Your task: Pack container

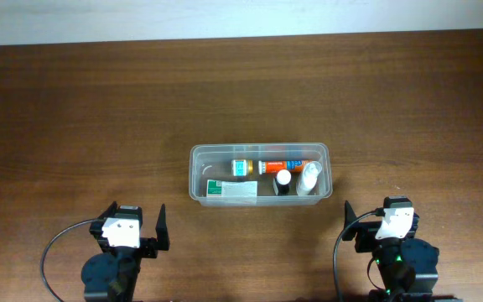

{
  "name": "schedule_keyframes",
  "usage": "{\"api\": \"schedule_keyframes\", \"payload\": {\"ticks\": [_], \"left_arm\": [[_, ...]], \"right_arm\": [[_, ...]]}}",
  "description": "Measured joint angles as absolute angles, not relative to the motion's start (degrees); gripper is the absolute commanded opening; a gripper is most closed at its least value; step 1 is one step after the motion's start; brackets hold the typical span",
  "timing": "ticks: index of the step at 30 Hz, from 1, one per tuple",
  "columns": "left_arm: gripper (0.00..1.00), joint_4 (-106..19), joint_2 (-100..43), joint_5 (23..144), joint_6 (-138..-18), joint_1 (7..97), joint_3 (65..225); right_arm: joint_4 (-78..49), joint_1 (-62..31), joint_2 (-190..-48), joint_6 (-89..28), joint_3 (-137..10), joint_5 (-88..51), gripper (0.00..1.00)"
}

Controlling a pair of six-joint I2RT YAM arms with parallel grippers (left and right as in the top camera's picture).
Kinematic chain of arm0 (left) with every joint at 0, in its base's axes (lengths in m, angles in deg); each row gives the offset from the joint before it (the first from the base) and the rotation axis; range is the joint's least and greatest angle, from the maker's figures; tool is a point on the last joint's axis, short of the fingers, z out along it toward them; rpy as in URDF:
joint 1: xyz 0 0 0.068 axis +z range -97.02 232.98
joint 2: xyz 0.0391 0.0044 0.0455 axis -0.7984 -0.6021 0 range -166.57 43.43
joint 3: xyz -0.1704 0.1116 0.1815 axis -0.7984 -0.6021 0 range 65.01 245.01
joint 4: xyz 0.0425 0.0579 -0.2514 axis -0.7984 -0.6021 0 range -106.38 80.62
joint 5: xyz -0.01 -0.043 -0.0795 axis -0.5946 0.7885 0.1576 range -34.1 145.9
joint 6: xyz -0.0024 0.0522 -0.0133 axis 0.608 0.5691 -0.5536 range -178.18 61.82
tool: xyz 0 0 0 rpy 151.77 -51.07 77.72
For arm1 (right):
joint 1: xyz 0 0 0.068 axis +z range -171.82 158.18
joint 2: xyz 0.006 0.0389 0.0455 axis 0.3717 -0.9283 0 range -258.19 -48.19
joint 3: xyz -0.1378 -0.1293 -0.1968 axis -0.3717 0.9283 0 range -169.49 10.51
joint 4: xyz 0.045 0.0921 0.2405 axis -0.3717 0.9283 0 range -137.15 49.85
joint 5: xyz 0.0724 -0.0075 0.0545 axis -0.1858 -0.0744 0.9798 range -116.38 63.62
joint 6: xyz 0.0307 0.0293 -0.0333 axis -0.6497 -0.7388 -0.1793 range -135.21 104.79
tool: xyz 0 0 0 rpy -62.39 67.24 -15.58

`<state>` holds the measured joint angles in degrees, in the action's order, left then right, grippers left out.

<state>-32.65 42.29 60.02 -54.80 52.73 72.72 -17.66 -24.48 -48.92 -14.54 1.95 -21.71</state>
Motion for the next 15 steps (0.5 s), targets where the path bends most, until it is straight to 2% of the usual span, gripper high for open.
{"api": "schedule_keyframes", "payload": {"ticks": [15], "left_arm": [[1.00,-32.65,42.29,60.02,-54.80,52.73,72.72]], "right_arm": [[-17.66,-24.48,-48.92,-14.52,1.95,-21.71,0.98]]}}
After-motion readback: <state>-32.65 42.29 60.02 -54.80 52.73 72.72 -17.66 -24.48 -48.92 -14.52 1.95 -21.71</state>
